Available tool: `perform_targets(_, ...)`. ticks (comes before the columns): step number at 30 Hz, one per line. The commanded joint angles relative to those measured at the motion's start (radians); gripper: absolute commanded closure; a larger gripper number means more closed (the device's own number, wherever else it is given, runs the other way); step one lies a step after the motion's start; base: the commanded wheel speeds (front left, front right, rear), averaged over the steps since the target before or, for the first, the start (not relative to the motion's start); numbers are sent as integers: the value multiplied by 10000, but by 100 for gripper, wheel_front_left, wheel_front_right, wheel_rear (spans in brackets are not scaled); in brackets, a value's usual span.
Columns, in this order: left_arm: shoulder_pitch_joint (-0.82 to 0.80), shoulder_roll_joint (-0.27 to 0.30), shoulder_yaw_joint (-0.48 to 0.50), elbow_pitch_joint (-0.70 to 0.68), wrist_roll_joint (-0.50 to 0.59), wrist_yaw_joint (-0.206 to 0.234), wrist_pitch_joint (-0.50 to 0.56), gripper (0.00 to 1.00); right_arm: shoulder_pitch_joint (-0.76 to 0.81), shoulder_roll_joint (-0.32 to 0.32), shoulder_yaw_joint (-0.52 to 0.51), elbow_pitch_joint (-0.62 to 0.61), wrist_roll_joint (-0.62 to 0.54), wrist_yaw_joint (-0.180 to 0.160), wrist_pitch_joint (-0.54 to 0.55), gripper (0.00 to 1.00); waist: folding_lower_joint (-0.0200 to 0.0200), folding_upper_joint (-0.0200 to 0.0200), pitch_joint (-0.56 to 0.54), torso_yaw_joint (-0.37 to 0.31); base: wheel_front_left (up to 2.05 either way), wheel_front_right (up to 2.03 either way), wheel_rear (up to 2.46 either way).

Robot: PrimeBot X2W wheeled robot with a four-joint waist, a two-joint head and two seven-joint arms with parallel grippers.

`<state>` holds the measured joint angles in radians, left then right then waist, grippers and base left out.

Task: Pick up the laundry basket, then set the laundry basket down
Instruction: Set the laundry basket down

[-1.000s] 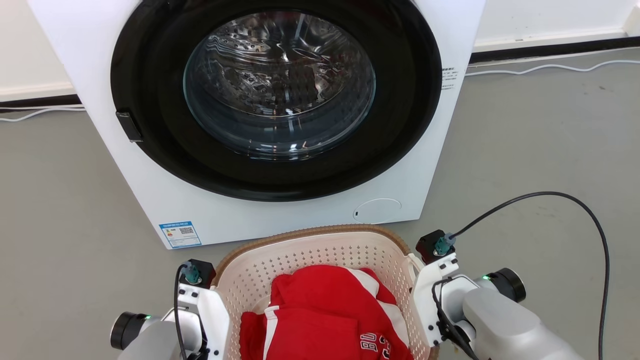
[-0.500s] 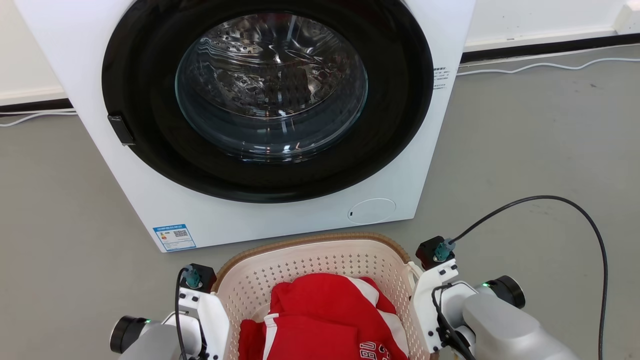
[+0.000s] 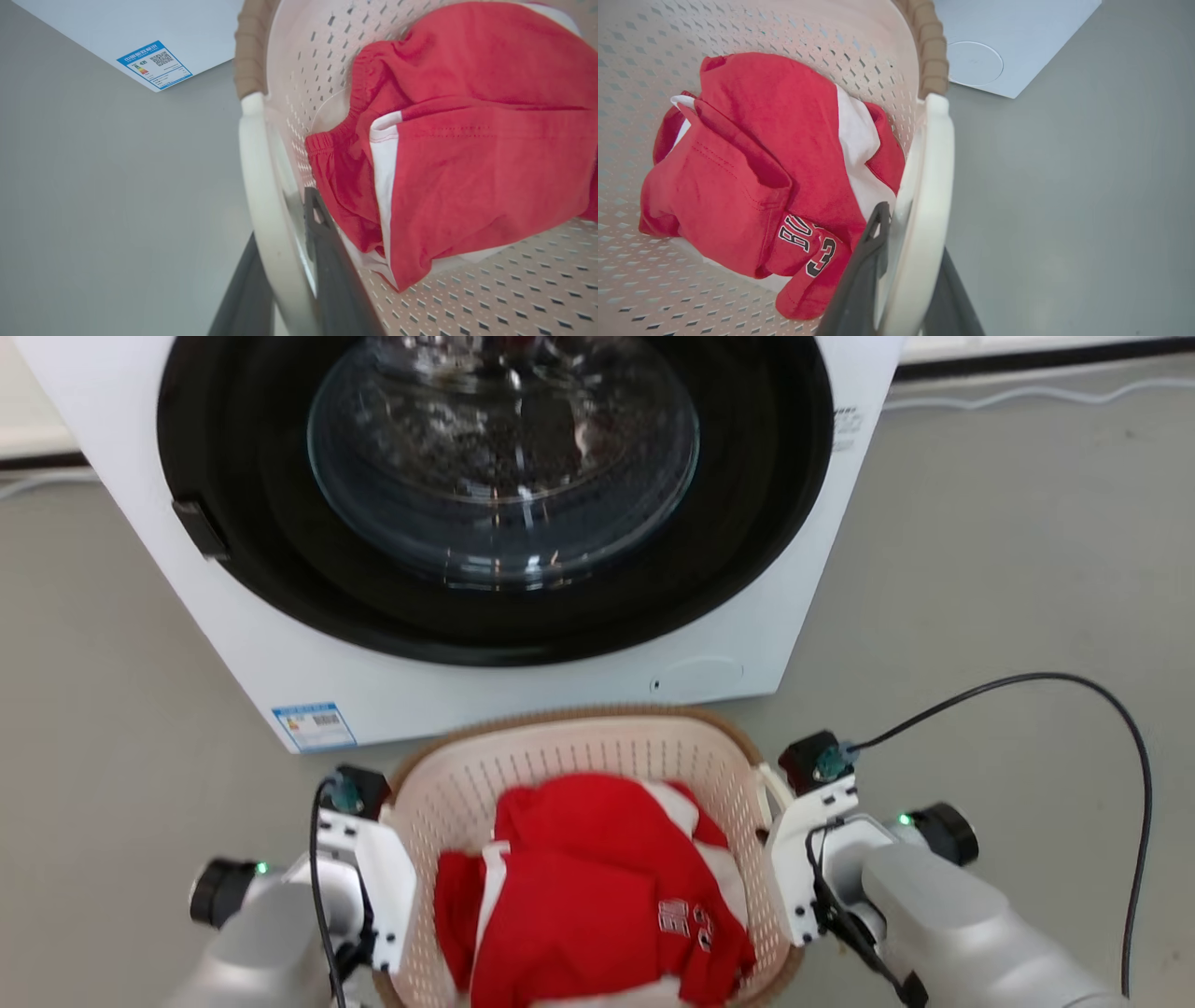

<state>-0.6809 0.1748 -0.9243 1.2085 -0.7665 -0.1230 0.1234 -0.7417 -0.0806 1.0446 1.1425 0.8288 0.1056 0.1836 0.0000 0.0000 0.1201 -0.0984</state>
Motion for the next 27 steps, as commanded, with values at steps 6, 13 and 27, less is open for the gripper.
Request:
perform_targets(6,-1250,256,-2,-2,107,-77,-676,100,-586,304,240,-68,-124,251,-991,100,0,0,1511,254,0,0,0)
perform_targets(13,-1941,383,100,272,93,12,-1404,100,-1262,304,20,386,-216,251,-2351,100,0,0,3311,417,0,0,0)
perform_targets(27,-3266,293,62,531,433,598,-3370,100,-2507,304,-460,1235,-760,251,-4130,100,0,0,5861,954,0,0,0)
